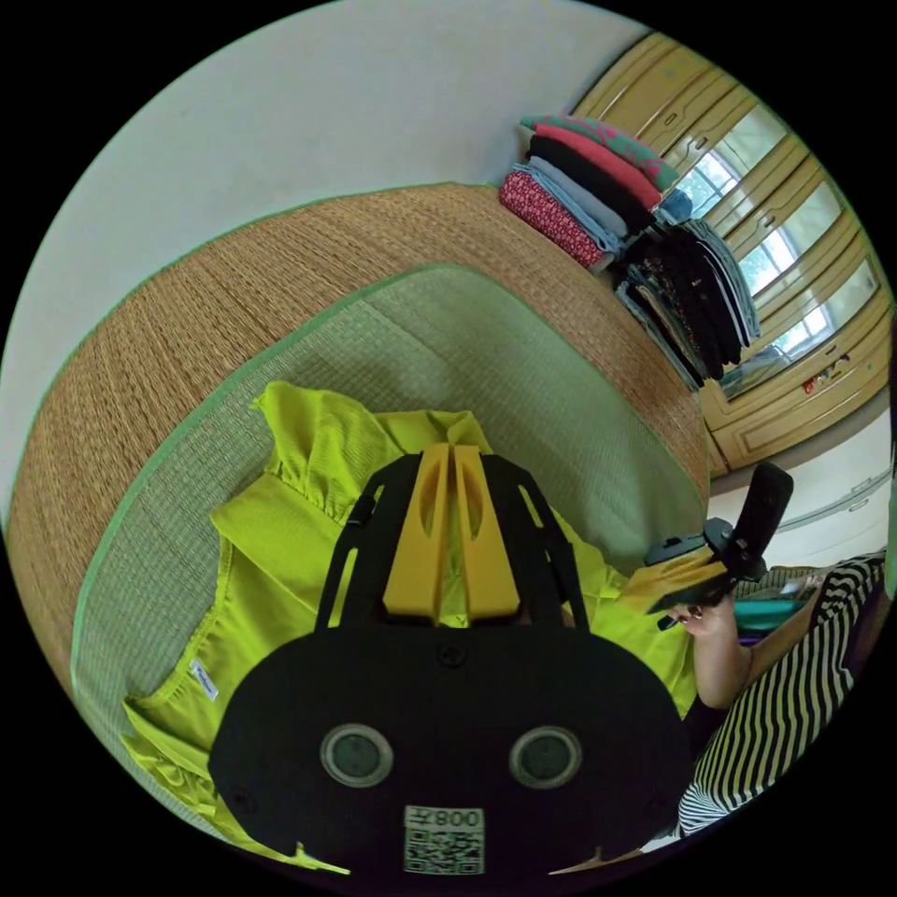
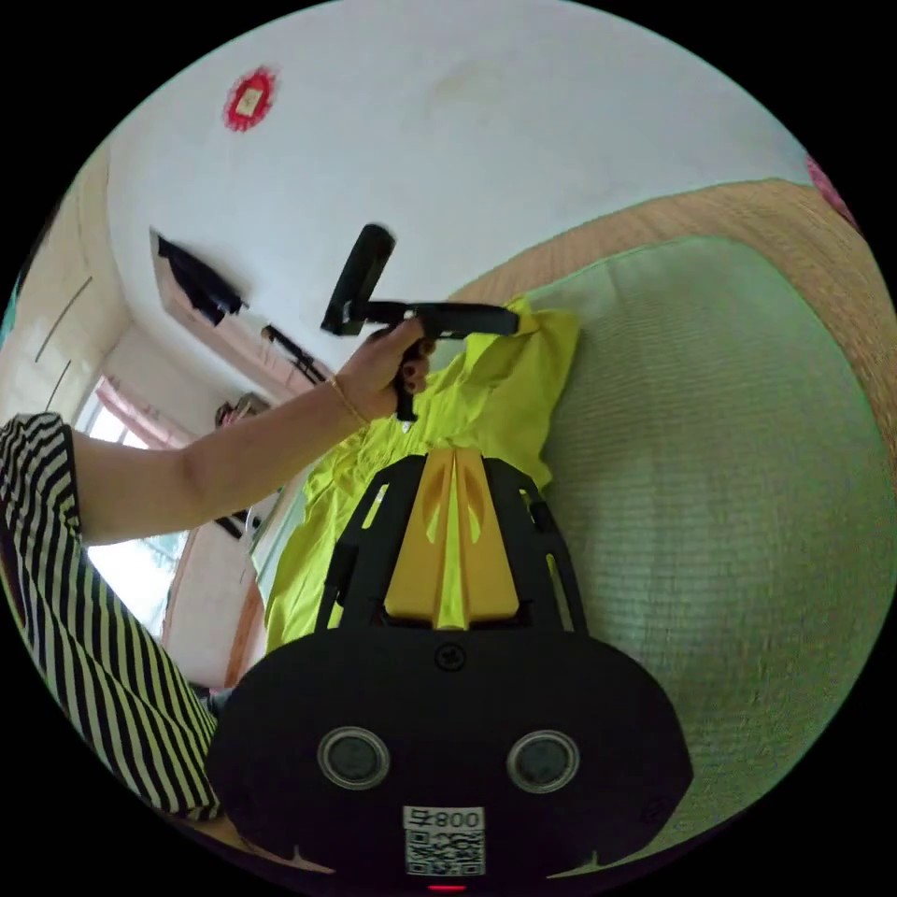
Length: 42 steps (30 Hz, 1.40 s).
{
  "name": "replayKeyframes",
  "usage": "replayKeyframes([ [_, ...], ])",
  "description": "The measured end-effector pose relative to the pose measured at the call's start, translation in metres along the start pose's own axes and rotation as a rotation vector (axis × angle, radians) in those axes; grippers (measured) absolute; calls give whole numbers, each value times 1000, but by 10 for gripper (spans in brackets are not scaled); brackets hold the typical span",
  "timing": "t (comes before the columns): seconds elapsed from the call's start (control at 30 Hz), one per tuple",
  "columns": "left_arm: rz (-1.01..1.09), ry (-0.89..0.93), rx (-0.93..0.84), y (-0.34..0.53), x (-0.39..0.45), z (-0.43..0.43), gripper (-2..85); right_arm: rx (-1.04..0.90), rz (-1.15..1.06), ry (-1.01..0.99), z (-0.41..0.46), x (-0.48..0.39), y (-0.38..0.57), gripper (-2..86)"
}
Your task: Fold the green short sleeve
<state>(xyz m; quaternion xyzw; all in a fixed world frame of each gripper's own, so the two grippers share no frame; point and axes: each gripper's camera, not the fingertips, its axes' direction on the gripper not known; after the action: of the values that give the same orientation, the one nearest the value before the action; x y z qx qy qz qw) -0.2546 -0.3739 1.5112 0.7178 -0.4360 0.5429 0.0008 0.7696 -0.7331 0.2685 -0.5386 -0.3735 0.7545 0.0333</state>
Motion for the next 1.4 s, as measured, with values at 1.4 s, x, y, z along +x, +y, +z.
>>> replayKeyframes([
  [1.4, -123, 298, 5, -24, -55, 43, 16, -183, 97, 159, 51, -1, -19, 0],
])
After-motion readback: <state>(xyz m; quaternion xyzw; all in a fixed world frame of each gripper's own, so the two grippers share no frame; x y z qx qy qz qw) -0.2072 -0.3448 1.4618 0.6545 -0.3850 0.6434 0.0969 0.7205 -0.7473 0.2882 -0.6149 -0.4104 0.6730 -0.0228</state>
